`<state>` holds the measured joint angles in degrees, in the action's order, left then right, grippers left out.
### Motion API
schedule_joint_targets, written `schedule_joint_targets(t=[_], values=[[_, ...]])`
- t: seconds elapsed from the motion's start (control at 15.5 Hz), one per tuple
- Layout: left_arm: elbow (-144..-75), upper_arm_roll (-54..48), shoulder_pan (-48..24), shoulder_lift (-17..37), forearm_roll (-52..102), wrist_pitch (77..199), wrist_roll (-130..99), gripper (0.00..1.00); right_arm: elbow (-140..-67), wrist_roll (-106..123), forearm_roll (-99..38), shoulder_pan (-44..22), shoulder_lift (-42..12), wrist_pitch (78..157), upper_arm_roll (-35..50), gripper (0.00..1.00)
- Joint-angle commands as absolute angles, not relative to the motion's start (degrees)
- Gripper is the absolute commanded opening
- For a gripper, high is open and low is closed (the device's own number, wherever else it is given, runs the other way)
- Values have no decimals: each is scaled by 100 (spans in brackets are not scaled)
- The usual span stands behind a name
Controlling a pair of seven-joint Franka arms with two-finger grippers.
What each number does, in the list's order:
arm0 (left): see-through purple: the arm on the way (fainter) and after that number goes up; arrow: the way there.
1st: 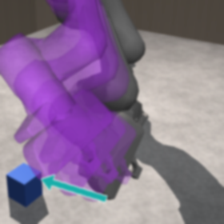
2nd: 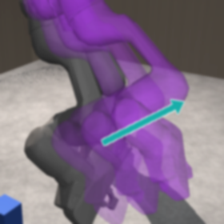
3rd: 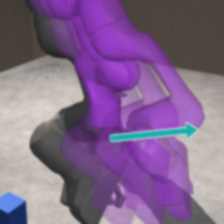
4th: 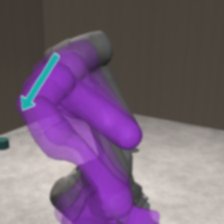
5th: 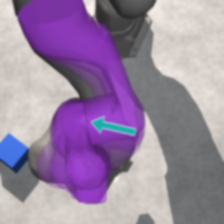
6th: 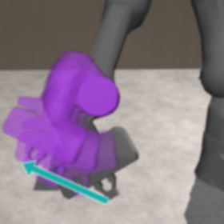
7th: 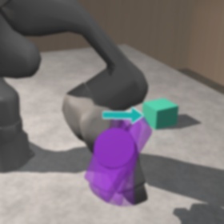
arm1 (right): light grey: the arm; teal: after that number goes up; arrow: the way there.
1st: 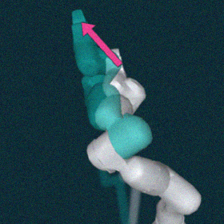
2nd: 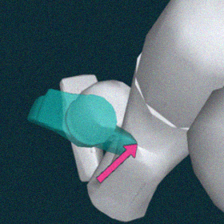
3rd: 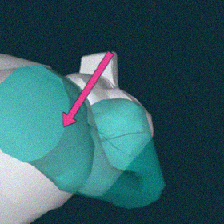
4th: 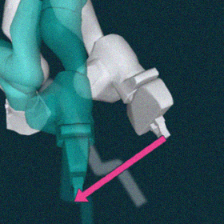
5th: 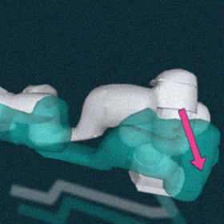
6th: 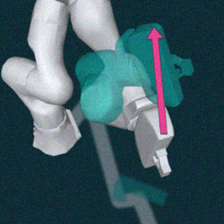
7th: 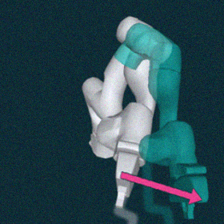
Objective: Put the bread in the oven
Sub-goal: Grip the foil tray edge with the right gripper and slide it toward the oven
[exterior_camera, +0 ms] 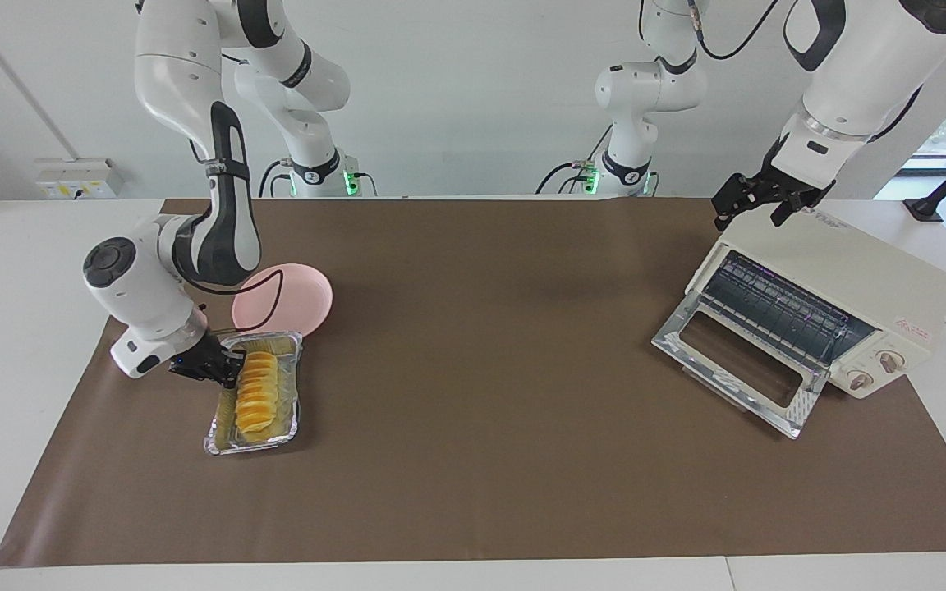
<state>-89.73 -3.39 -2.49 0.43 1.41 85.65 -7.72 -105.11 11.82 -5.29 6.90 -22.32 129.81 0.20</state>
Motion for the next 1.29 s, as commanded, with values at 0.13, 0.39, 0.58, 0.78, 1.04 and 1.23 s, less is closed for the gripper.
schedule_joint_targets(t=[0.13, 0.39, 0.58, 0.78, 1.04, 1.23], values=[[-9070, -352, -211, -70, 123, 8560, -738, 100, -9872, 1301, -589, 686, -2171, 12588, 377, 0], [-9070, -352, -211, -70, 123, 8552, -738, 100, -8545, 39, -633, 169, -2416, 11322, 694, 0], [-9070, -352, -211, -70, 123, 8560, -738, 100, -8385, -630, -546, -481, -2540, 11452, 686, 0], [-9070, -352, -211, -70, 123, 8552, -738, 100, -8263, -1580, -396, -1176, -2794, 11768, 651, 0], [-9070, -352, -211, -70, 123, 8552, -738, 100, -7919, -2231, -404, -1775, -3453, 12399, 677, 0], [-9070, -352, -211, -70, 123, 8560, -738, 100, -7919, -2250, -422, -1985, -3700, 12638, 686, 0]])
